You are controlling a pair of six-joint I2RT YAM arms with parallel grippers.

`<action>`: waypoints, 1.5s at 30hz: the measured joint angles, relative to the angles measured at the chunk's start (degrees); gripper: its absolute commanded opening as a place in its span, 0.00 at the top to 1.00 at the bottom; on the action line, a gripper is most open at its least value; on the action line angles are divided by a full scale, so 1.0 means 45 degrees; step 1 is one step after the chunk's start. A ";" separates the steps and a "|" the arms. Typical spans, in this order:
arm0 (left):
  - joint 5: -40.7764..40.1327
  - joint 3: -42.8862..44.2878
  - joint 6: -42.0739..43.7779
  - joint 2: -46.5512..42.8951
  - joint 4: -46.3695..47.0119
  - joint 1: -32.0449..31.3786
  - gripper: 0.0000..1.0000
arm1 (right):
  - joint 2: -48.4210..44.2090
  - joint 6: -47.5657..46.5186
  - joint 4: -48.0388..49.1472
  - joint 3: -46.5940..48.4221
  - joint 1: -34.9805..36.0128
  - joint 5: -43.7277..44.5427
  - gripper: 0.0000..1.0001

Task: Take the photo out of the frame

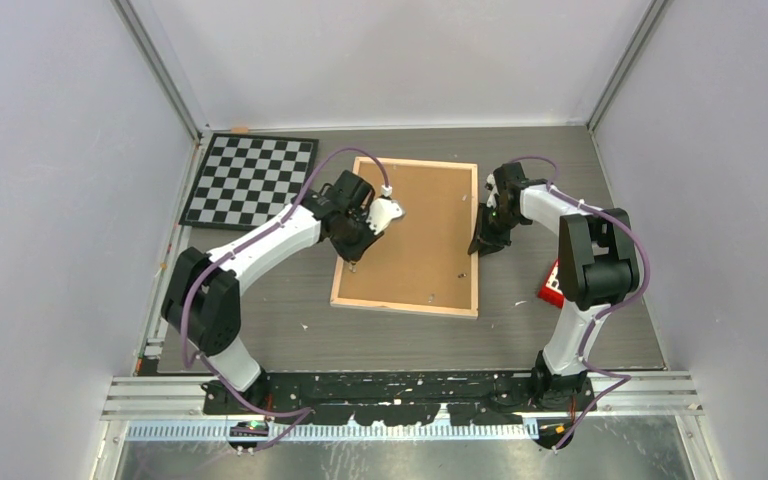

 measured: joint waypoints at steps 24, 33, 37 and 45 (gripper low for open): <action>0.1972 0.3910 -0.0874 0.0889 0.0214 0.2608 1.00 | 0.0418 -0.1554 -0.0855 0.0855 0.0631 0.0787 0.99; 0.1423 0.5299 -0.0466 0.2084 0.0151 0.3657 1.00 | 0.0393 -0.2113 -0.0923 0.0991 0.1812 0.1321 0.99; 0.1350 0.5586 -0.0180 0.2550 0.0107 0.3657 1.00 | 0.0272 -0.2113 -0.0850 0.0787 0.2234 0.1137 0.99; 0.0918 0.6368 0.0670 0.3575 0.0049 0.3657 1.00 | 0.0160 -0.1909 -0.0821 0.0646 0.2288 0.1001 0.69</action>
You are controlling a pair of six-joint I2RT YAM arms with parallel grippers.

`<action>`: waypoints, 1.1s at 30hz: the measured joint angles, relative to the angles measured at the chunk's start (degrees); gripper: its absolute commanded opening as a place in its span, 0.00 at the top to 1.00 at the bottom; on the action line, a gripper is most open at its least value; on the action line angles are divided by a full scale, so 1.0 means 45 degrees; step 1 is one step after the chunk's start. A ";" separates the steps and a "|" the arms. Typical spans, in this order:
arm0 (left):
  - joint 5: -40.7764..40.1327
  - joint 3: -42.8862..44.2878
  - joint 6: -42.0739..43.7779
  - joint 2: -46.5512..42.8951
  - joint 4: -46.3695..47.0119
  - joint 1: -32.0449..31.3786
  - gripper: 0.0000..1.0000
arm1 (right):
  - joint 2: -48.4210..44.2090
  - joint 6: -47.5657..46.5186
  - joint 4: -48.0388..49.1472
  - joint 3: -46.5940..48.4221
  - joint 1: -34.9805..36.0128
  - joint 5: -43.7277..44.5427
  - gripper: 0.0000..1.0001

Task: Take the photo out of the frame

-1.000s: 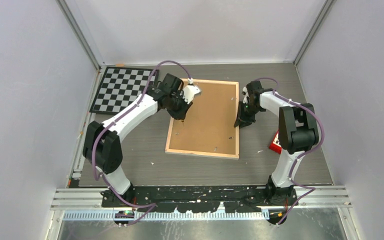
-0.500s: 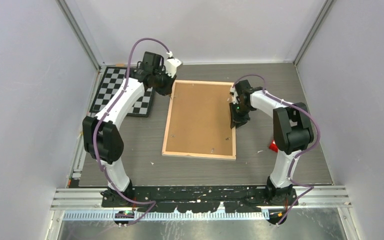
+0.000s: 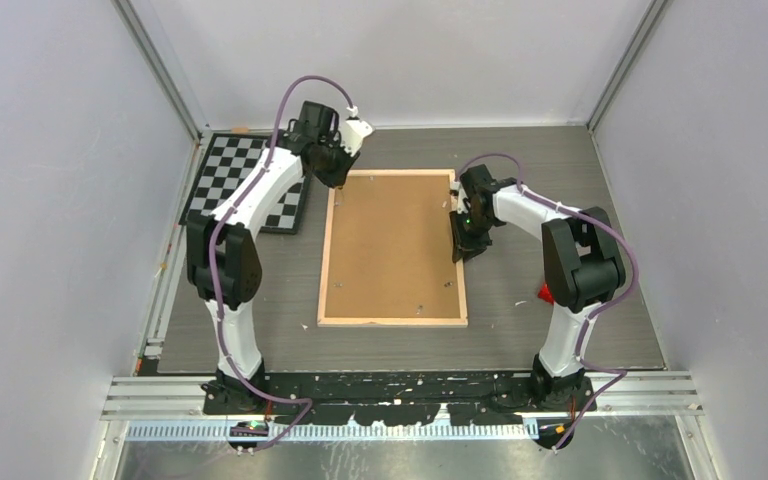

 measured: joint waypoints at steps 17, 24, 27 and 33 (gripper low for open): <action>-0.0607 0.0971 0.2351 0.1792 0.0073 0.0078 1.00 | 0.0010 0.0933 -0.0568 0.0515 -0.1078 -0.1355 0.53; -0.0612 0.0971 0.2681 0.2263 0.0180 0.0131 1.00 | 0.0549 0.1239 -0.0505 0.0933 -0.1088 -0.1656 0.55; -0.0631 0.0971 0.2754 0.2273 0.0340 0.0151 1.00 | 0.0884 0.1321 -0.0515 0.0933 -0.1098 -0.1690 0.56; -0.0656 0.0923 0.2963 0.2283 0.0423 0.0189 1.00 | 0.1117 0.1452 -0.0520 0.0933 -0.1112 -0.1797 0.63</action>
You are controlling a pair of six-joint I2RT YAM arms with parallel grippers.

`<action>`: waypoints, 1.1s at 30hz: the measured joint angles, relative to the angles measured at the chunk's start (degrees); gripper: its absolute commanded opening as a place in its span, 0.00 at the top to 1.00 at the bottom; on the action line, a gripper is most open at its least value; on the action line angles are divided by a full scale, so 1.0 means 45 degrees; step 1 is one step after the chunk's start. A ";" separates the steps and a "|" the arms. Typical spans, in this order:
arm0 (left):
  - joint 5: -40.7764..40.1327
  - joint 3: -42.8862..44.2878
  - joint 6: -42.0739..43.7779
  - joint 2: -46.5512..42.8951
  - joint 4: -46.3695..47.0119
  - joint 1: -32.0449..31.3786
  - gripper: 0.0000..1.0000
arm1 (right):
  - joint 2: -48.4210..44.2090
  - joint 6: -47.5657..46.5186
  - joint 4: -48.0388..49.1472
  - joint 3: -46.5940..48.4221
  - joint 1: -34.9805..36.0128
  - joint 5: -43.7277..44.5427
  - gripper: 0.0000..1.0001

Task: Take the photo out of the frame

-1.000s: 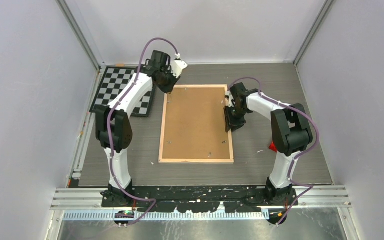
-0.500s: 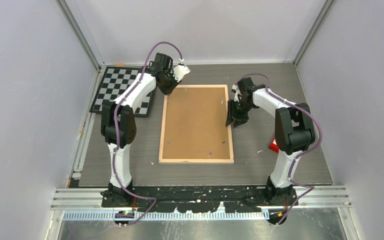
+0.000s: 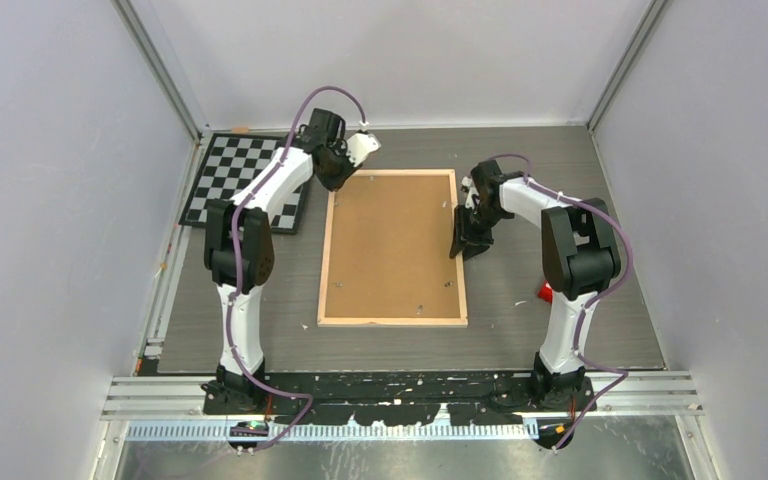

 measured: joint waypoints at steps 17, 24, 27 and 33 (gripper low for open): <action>0.0729 -0.0534 0.0996 -0.0321 -0.0233 0.0044 1.00 | 0.0053 0.0126 -0.0078 0.0000 -0.0126 -0.0194 0.78; 0.1141 -0.0559 0.1020 -0.0461 -0.0758 0.0058 1.00 | 0.0083 0.0126 -0.0092 0.0015 -0.0131 -0.0199 0.95; 0.1229 -0.0593 0.1015 -0.0500 -0.0865 0.0073 1.00 | 0.0151 0.0126 -0.0185 0.0102 -0.0141 -0.0219 1.00; 0.1277 -0.0801 0.0617 -0.0646 -0.0835 0.0073 1.00 | 0.0277 0.0121 -0.0359 0.0267 -0.0151 -0.0253 0.99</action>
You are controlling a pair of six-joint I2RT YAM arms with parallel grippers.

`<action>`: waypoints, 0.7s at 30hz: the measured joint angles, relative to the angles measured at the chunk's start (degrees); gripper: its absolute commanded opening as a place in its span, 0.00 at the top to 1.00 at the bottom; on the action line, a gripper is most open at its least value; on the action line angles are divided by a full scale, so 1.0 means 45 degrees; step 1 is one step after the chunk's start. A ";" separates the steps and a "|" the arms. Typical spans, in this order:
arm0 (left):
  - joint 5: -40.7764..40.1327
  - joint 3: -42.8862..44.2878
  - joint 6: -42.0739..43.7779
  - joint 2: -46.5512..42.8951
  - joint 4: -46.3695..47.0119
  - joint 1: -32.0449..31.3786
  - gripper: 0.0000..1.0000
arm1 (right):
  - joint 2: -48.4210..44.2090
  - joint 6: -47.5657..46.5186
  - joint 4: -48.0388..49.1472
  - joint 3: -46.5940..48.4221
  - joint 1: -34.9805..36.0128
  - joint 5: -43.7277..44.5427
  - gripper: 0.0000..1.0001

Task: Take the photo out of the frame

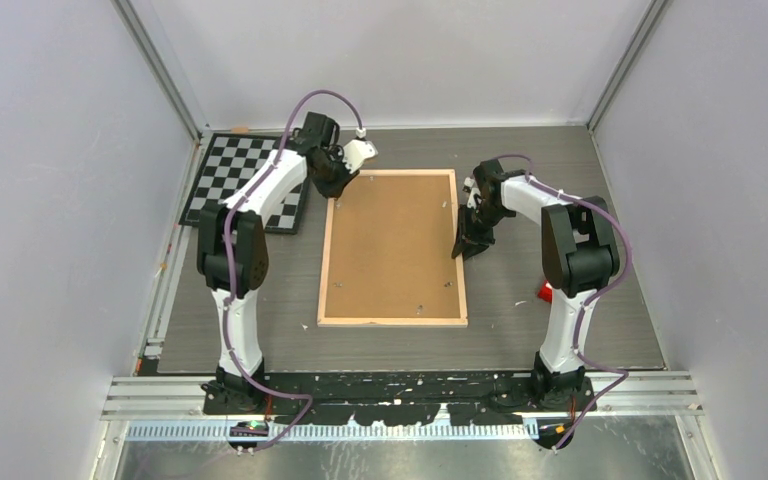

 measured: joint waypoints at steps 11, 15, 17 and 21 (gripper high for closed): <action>-0.0316 -0.0792 -0.2511 -0.0398 0.1166 0.0063 1.00 | 0.0029 -0.0005 -0.0058 0.0044 0.0000 -0.0005 0.99; -0.0068 -0.1049 -0.3764 -0.0515 0.1579 0.0083 1.00 | 0.0029 -0.0005 -0.0058 0.0049 0.0000 0.0000 1.00; 0.0330 -0.1151 -0.4507 -0.0529 0.1817 0.0053 1.00 | 0.0029 -0.0005 -0.0058 0.0049 0.0000 0.0000 0.99; 0.0777 -0.1307 -0.5678 -0.0529 0.2229 -0.0034 1.00 | 0.0029 -0.0015 -0.0063 0.0049 0.0000 0.0010 1.00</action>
